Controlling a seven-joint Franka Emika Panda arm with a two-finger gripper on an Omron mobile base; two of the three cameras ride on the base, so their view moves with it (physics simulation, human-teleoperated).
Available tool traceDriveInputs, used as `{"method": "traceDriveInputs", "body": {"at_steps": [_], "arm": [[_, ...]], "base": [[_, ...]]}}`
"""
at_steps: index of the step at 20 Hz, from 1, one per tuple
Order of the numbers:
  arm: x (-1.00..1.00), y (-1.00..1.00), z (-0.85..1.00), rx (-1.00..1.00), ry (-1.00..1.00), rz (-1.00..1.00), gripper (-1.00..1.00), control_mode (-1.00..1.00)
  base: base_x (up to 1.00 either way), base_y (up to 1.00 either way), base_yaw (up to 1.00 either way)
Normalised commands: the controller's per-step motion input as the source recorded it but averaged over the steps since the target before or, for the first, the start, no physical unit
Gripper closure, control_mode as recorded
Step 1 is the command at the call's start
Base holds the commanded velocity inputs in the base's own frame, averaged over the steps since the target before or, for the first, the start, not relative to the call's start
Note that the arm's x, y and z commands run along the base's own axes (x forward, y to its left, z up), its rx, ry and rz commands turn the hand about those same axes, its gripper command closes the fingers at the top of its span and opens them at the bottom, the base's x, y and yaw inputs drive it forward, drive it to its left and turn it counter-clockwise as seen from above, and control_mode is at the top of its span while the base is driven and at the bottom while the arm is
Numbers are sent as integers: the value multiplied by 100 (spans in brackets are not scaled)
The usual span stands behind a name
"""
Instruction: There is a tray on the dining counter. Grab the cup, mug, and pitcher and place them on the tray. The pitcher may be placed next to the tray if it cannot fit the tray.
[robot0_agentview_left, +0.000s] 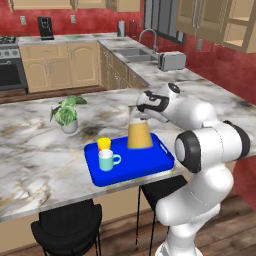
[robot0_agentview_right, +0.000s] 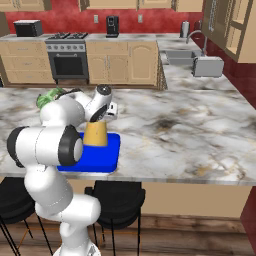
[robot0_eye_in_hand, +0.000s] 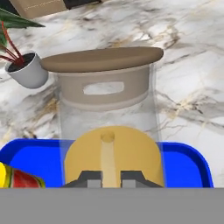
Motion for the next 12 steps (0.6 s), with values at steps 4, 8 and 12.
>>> {"method": "traceDriveInputs", "body": {"at_steps": [4,8,12], "arm": [[-21,0,-34,0,-16,0,100,-100],[-5,1,-38,0,-11,0,100,-100],[-9,2,-43,0,-13,0,100,-100]], "base": [[0,0,0],[0,0,0],[0,0,0]]}}
